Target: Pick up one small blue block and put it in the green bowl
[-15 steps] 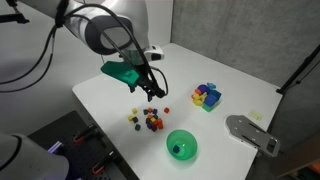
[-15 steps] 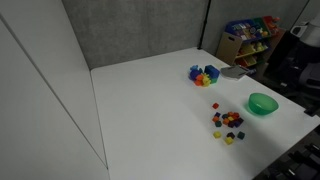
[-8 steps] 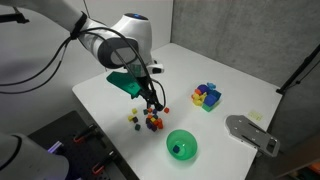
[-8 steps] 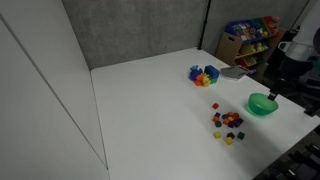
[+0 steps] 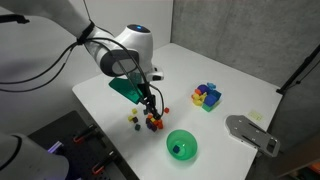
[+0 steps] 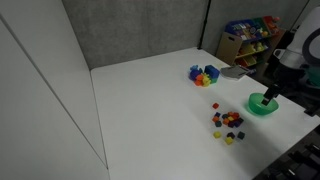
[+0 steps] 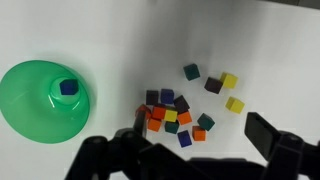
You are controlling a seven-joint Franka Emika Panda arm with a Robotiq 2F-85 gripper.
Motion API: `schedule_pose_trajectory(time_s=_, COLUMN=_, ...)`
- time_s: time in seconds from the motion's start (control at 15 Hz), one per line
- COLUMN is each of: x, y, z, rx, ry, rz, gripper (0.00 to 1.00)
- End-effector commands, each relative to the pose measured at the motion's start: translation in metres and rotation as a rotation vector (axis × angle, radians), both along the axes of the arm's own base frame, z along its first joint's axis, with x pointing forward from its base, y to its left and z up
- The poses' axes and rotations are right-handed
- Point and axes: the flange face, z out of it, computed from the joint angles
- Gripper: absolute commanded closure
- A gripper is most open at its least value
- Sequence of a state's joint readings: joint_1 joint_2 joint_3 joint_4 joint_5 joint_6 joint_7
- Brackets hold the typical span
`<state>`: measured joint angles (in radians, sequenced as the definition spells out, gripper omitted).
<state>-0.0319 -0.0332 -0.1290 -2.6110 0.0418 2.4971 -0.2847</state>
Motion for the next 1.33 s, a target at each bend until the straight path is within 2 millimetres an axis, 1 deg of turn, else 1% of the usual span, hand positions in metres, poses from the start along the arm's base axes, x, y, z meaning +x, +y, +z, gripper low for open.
schedule_pose_trajectory(time_s=0.0, x=0.004, y=-0.002, z=-0.029, rx=0.030, ry=-0.035, rz=-0.002, gripper=0.00)
schedule_pose_trajectory(time_s=0.2, x=0.005, y=0.001, z=-0.056, rx=0.044, ry=-0.043, rz=0.013, gripper=0.00)
schedule_pose_trajectory(time_s=0.47, x=0.002, y=0.009, z=-0.099, rx=0.046, ry=-0.009, rz=0.050, gripper=0.00)
schedule_pose_trajectory(time_s=0.73, x=0.000, y=0.011, z=-0.137, rx=0.041, ry=0.025, rz=0.073, gripper=0.00)
schedule_pose_trajectory(time_s=1.0, x=0.002, y=0.014, z=-0.168, rx=0.030, ry=0.043, rz=0.114, gripper=0.00)
schedule_pose_trajectory(time_s=1.27, x=0.006, y=0.023, z=-0.192, rx=0.007, ry=0.049, rz=0.166, gripper=0.00)
